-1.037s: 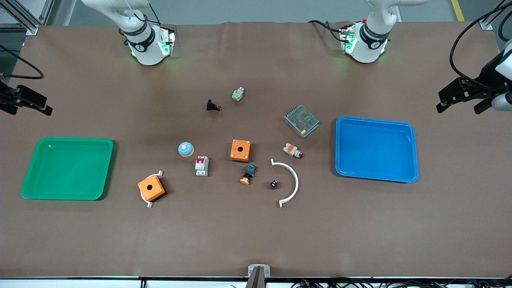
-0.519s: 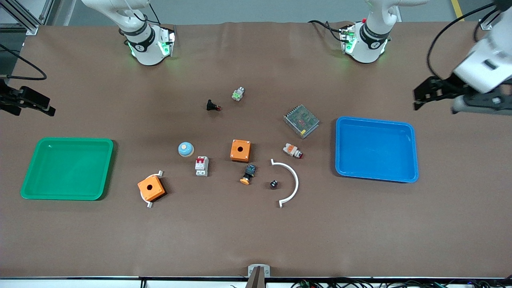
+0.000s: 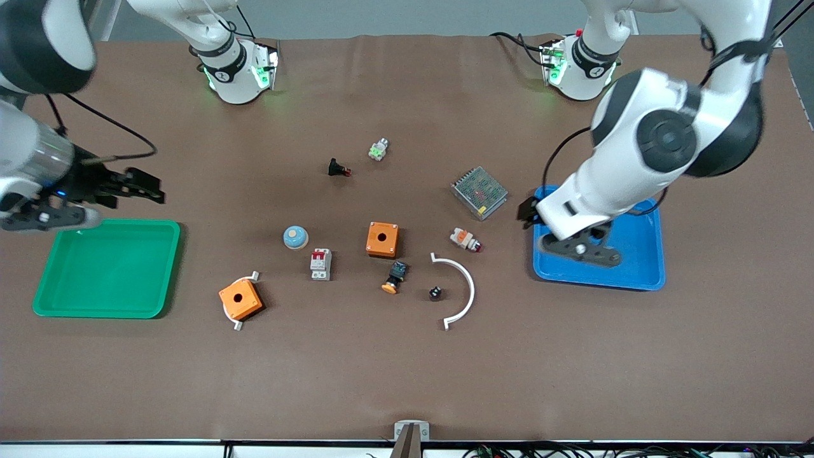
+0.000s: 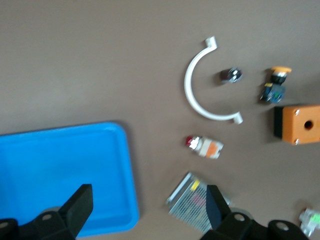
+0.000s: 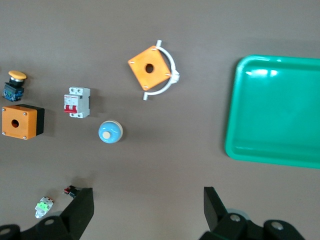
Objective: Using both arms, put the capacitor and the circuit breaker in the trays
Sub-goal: 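Reach the left gripper to the capacitor while the right gripper reaches the breaker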
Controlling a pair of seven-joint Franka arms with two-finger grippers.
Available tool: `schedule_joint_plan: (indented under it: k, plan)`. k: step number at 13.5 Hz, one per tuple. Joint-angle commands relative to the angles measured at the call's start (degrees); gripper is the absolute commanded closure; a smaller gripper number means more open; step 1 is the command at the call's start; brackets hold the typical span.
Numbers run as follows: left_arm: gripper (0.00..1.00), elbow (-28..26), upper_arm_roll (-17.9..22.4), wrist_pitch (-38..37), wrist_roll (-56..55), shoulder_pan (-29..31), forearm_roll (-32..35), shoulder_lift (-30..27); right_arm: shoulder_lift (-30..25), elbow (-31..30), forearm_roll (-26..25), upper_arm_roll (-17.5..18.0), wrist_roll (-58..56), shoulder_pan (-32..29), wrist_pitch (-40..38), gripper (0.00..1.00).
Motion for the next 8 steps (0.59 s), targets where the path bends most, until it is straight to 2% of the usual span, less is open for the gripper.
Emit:
schedule_joint_plan:
  k: [1,3,6,8]
  plan:
    - [0.00,3.5,0.4,4.9,-4.7,-4.7,0.4,5.9,4.3,0.2,1.4,-0.2,0.0,2.4,1.8,0.06]
    - [0.00,3.7,0.5,12.5,-8.4,-7.0,0.5,10.5,6.2,-1.0,2.8,-0.3,1.3,4.0,4.1,0.07]
    - [0.00,4.4,0.6,23.5,-14.6,-9.4,0.5,16.7,7.6,-8.5,2.8,-0.3,11.6,10.3,17.4,0.10]
    - [0.00,4.4,0.8,27.4,-14.9,-10.6,0.7,19.7,11.3,-8.5,2.8,-0.3,18.2,14.5,23.5,0.10]
